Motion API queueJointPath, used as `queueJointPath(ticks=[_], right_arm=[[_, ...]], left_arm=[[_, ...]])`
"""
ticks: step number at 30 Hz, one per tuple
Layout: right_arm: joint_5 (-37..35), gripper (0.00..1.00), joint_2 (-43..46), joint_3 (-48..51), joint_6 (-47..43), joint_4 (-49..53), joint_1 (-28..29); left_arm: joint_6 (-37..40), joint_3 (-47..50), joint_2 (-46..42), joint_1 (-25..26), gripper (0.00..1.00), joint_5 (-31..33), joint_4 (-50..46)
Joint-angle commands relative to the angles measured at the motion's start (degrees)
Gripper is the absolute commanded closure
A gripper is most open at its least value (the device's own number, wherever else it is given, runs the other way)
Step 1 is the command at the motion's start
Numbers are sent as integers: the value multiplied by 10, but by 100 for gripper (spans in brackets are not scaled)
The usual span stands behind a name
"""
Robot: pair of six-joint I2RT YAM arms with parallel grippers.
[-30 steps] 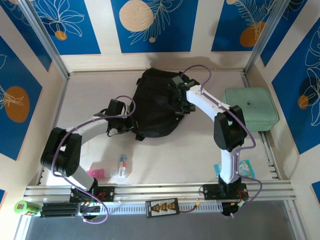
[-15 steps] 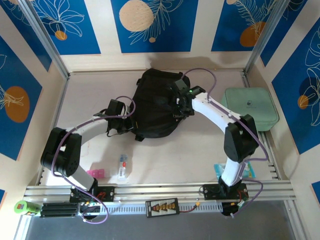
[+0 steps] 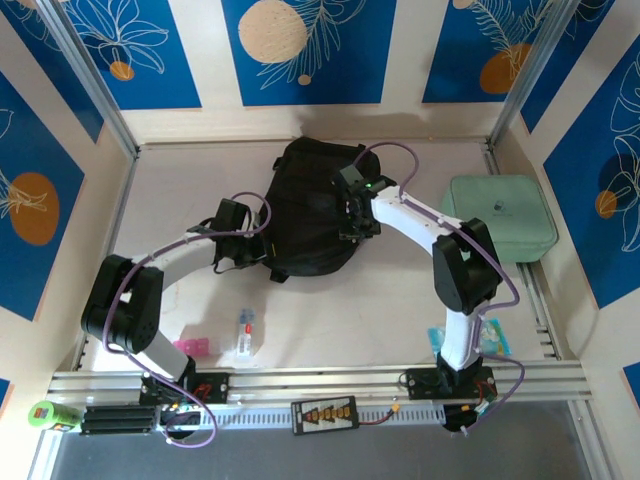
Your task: Pack books, pencil case, and school supplies into a backpack
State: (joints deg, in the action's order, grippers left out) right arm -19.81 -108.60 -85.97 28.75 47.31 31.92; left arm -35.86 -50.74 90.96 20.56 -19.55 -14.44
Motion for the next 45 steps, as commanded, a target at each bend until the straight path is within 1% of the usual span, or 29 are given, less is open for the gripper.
queueJointPath(ticks=[1, 3, 5, 8, 10, 15, 18, 22, 25, 26, 28, 29, 30, 32, 35, 36, 38, 40, 41, 43, 44, 45], right_arm=[[-33, 68, -11, -22, -12, 9, 3], [-41, 71, -22, -29, -13, 6, 3], [-49, 77, -30, -36, -13, 5, 4], [-63, 93, -36, -38, -13, -2, 3], [-77, 100, -33, -37, -13, -7, 3], [-115, 100, -28, -44, 10, -9, -14], [-114, 100, -29, -52, 32, -5, -32], [-114, 100, -26, -57, 46, 0, -40], [-96, 100, -9, -37, 49, -8, -47], [-91, 100, 2, -24, 44, -16, -49], [-85, 100, 25, 7, 30, -32, -54], [-78, 100, 38, 24, 19, -40, -60], [-69, 100, 51, 43, 7, -50, -67], [-53, 100, 71, 74, -8, -60, -85], [-29, 100, 89, 108, -22, -66, -113], [-29, 100, 93, 116, -29, -69, -119], [-29, 97, 98, 118, -37, -66, -127], [-28, 92, 106, 107, -40, -58, -129], [-25, 85, 114, 101, -40, -57, -127], [-17, 65, 131, 91, -33, -57, -118], [-8, 57, 140, 86, -26, -59, -111], [2, 51, 147, 84, -21, -60, -103]], left_arm=[[11, -8, 7, 4, 100, -23, -47], [11, -9, 8, 6, 100, -24, -47], [10, -9, 9, 5, 100, -25, -49], [11, -9, 8, 7, 100, -24, -53], [17, -10, 5, 11, 100, -16, -67], [32, 2, -13, 28, 100, -2, -104], [34, 14, -27, 45, 100, 5, -125], [14, 33, -53, 82, 100, 3, -133], [-16, 46, -70, 115, 100, -12, -113], [-23, 48, -72, 126, 92, -21, -104], [-32, 45, -80, 135, 68, -29, -98], [-35, 41, -90, 134, 57, -24, -98], [-36, 36, -102, 131, 49, -8, -101], [-31, 21, -121, 120, 38, 9, -107], [-20, -8, -133, 90, 28, 21, -115], [-19, -16, -133, 77, 26, 26, -114], [-17, -28, -127, 52, 25, 29, -106], [-19, -38, -114, 28, 24, 23, -93], [-21, -43, -107, 16, 23, 21, -85], [-29, -50, -93, 1, 22, 20, -61], [-31, -54, -84, -4, 21, 17, -48], [-31, -60, -75, -6, 21, 18, -38]])
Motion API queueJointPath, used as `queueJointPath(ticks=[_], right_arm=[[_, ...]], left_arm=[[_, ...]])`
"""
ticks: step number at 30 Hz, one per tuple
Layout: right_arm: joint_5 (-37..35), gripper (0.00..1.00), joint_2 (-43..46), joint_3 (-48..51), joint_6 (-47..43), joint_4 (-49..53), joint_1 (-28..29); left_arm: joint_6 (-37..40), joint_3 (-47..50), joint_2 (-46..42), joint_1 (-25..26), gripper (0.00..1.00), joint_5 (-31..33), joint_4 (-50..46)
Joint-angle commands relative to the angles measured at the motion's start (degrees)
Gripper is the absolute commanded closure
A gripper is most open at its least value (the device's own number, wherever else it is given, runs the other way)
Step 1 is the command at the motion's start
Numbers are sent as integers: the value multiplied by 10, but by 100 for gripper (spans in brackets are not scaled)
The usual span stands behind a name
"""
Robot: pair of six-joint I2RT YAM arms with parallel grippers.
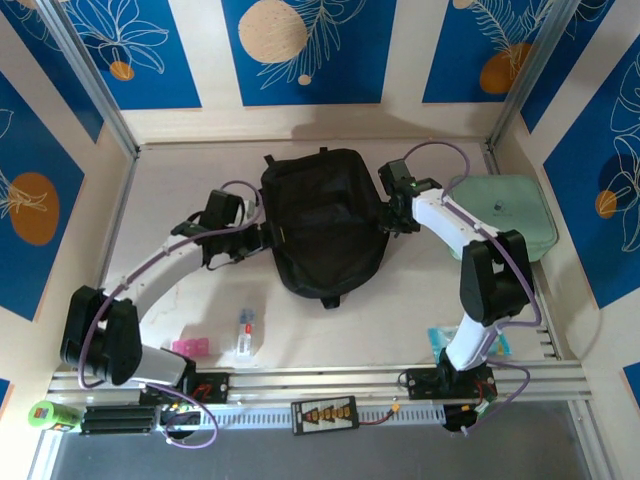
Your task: Pack books, pencil case, and school supplies into a backpack
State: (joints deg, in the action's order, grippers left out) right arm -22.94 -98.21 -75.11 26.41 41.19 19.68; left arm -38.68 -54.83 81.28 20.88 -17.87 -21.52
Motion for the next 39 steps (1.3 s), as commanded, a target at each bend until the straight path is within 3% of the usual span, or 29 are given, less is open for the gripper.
queueJointPath(ticks=[1, 8, 15, 22, 28, 39], right_arm=[[36, 48, 49, -26, 8, 0, 29], [110, 44, 38, -11, 71, -39, 102], [194, 45, -25, 11, 111, -113, 127], [181, 46, -63, 26, 119, -134, 151], [148, 48, -79, 63, 125, -112, 210], [176, 51, -15, 122, 148, -127, 311]], left_arm=[[-2, -26, 31, -11, 21, 4, 37], [-15, -62, 97, -9, 23, -17, 83], [5, -121, 134, 11, 25, -23, 80], [9, -194, 187, 27, 27, -45, 65], [6, -215, 206, 30, 27, -38, 68], [12, -216, 208, 32, 27, -14, 63]])
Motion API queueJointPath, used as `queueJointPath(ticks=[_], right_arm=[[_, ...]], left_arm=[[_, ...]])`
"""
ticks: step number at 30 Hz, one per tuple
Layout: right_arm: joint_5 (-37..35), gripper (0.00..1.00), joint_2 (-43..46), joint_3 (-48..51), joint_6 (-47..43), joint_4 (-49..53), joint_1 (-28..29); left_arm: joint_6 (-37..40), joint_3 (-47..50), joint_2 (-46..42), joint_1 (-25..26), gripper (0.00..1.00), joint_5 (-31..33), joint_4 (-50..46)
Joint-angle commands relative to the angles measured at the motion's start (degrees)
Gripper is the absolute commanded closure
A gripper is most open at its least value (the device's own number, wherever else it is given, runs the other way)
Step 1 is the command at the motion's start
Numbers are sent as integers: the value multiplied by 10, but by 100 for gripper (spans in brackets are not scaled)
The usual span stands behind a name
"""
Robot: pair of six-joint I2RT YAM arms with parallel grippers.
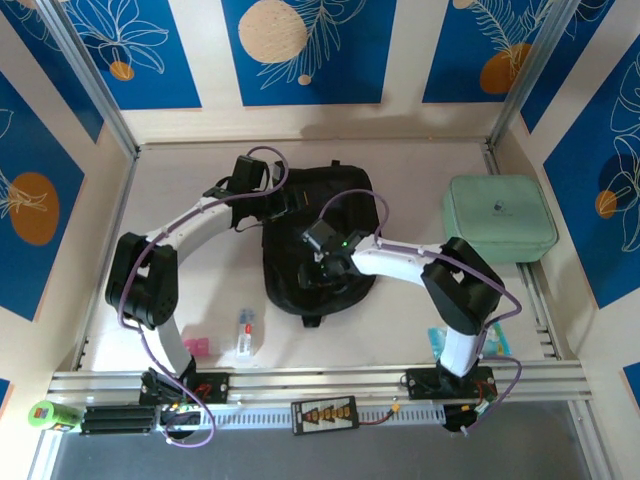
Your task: Pack books, pencil case, and school supplies into a backpack
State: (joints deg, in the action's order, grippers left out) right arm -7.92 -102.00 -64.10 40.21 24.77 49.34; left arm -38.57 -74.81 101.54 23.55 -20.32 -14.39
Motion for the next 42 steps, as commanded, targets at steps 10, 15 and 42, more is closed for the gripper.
queueJointPath(ticks=[10, 15, 42], right_arm=[[-52, 43, 203, 42, 3, 20, -97], [-19, 40, 226, 62, 2, 38, -217], [23, 39, 196, 78, -10, 30, -309]], left_arm=[[46, -54, 12, 69, 31, 67, -69], [58, -90, 45, 109, 38, 105, -114], [60, -326, 226, 182, 57, 140, -267]])
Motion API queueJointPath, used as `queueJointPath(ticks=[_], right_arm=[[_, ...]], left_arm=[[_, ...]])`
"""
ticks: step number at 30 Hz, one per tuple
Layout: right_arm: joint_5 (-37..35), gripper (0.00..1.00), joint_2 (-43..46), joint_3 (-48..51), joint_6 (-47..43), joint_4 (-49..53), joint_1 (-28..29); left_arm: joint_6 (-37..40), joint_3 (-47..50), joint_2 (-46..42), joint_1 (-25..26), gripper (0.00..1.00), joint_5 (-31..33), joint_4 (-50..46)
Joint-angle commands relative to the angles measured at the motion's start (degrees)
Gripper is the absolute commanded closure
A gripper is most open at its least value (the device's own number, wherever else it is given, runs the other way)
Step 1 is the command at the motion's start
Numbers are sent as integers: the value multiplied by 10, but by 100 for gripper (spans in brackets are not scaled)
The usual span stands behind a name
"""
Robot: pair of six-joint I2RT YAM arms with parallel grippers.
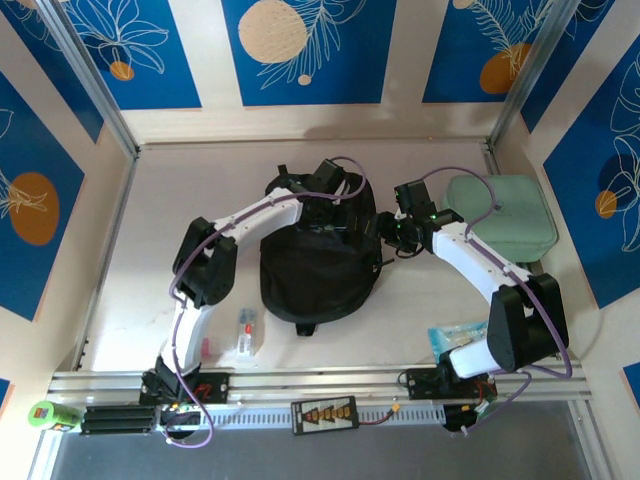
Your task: Pack books, pencil case, and school supplies into a backpack
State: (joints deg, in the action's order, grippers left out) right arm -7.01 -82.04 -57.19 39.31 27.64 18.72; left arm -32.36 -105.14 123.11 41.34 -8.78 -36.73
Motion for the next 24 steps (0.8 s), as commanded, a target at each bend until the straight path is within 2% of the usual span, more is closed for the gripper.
queueJointPath(ticks=[1, 4, 7, 16, 21, 24], right_arm=[[14, 39, -4, 9, 0, 0, -4], [15, 39, -4, 9, 1, -1, -3], [16, 39, -7, 9, 2, -2, -2], [18, 40, -10, 10, 5, -1, -1], [16, 40, -14, 10, 4, -1, 0], [7, 40, -20, 9, 4, 5, 1]], left_arm=[[-2, -27, 12, 5, 57, 35, -49], [0, -32, 12, 10, 55, 58, -59], [-2, -35, 18, 10, 55, 51, -57], [-8, -66, 51, 11, 64, 35, -56], [-11, -74, 49, 11, 80, 56, -54], [-16, -56, 27, 11, 93, 65, -31]])
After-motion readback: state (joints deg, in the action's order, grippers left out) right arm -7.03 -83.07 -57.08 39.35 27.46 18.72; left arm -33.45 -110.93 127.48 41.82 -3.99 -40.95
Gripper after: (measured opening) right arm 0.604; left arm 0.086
